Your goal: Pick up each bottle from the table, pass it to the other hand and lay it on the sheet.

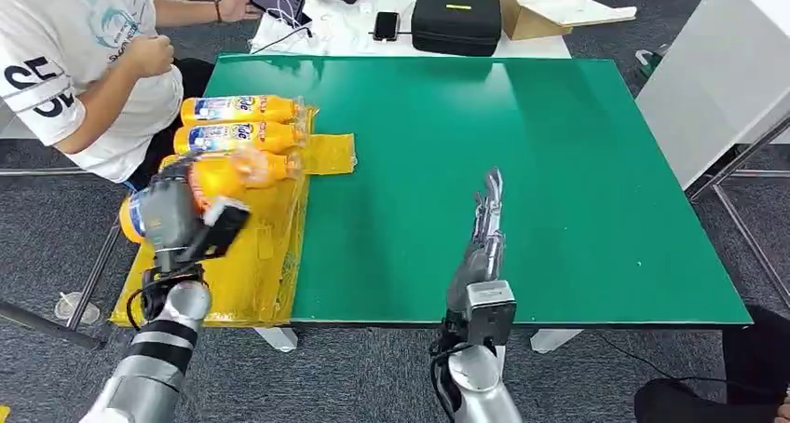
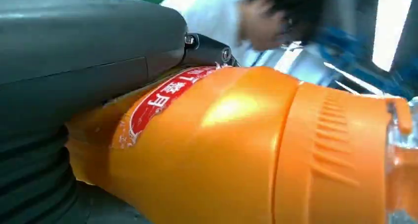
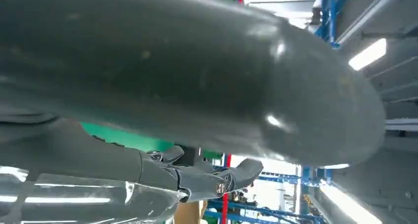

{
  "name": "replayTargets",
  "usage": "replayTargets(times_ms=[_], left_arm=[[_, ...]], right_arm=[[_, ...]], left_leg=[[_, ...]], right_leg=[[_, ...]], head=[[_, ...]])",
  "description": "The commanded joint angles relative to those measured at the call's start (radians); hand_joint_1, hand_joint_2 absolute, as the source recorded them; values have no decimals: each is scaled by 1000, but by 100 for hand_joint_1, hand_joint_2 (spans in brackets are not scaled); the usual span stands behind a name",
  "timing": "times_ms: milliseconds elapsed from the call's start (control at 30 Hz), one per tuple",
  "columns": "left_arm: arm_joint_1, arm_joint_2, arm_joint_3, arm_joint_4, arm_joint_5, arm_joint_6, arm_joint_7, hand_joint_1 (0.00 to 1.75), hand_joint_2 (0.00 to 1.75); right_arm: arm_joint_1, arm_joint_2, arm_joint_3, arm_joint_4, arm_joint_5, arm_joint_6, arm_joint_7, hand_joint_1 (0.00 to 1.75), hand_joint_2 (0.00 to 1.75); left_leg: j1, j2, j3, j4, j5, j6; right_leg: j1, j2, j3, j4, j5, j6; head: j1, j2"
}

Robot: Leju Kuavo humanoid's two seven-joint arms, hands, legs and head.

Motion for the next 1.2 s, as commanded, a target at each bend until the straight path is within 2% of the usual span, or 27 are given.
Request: replayTargets(times_ms=[33,133,167,200,233,267,367,400,500,600,700,767,800,900,1167,1200], left_arm=[[-94,83,-148,269,-58,17,17,175,175],[-101,88,-174,287,-95,-9,28,175,175],[-106,105,-228,320,-181,-26,64,175,175],[-104,109,-240,337,-194,-42,57,175,175],[-99,112,-243,345,-193,-41,56,175,175],[-98,112,-242,371,-183,-88,39,175,175],[-88,104,-215,396,-135,-166,-2,175,175],[-85,103,-215,396,-134,-164,-2,175,175],[-85,103,-215,396,-134,-164,-2,175,175],[-88,102,-215,395,-135,-167,-2,175,175],[-88,102,-215,395,-135,-167,-2,175,175],[-88,102,-215,395,-135,-167,-2,175,175],[-88,102,-215,395,-135,-167,-2,175,175],[-80,98,-182,395,-78,-259,-32,175,175],[-58,113,-217,390,-44,-314,-36,171,175],[-55,112,-217,394,-39,-338,-40,45,175]], right_arm=[[-53,-31,15,51,-18,8,0,0,0],[-54,-34,18,52,-26,18,3,0,0],[-60,-40,26,64,-33,31,8,0,0],[-62,-41,27,70,-37,38,10,0,0],[-64,-41,27,76,-39,41,10,0,0],[-64,-41,27,87,-43,50,14,0,0],[-73,-35,28,110,-45,64,14,0,0],[-73,-34,28,111,-45,65,14,0,0],[-73,-34,28,111,-45,65,14,0,0],[-74,-33,28,111,-45,65,14,0,0],[-74,-33,28,111,-45,65,14,0,0],[-74,-33,28,111,-45,65,14,0,0],[-74,-33,28,111,-45,65,14,0,0],[-81,-28,33,126,-44,79,26,0,0],[-99,-12,27,195,-45,117,45,0,0],[-100,-10,25,202,-47,119,46,0,0]], left_leg=[[0,2,5,-1,-1,1],[0,1,5,-1,-2,1],[0,1,3,-1,-1,1],[0,1,9,-1,-3,2],[0,2,5,-1,-1,1],[0,3,8,-1,-3,1],[0,3,4,-1,-1,1],[0,4,7,-1,-2,1],[0,1,2,-1,-1,1],[0,1,6,-1,-2,1],[0,1,1,0,-1,1],[0,1,8,-1,-3,2],[0,1,2,0,-1,1],[0,2,5,0,-2,1],[0,3,6,-2,-2,1],[0,2,5,-1,-1,1]], right_leg=[[0,0,4,-1,-1,-1],[1,-1,5,-1,-2,-1],[0,-1,3,-1,-1,-1],[1,-2,10,-1,-3,-2],[1,0,4,-1,-1,-1],[1,1,8,-2,-2,-2],[0,1,3,-1,0,-1],[1,2,6,-2,-1,-1],[0,0,1,-1,0,-1],[1,0,6,-1,-2,-2],[1,0,1,-1,-1,-1],[1,-1,9,-1,-3,-2],[1,0,3,-1,-1,-1],[1,0,5,-1,-1,-1],[0,2,6,-2,-1,-1],[0,1,4,-1,0,-1]], head=[[0,0],[0,0],[0,0],[0,0],[0,0],[0,0],[0,0],[0,0],[0,0],[0,0],[0,0],[0,0],[0,0],[0,0],[0,0],[0,0]])
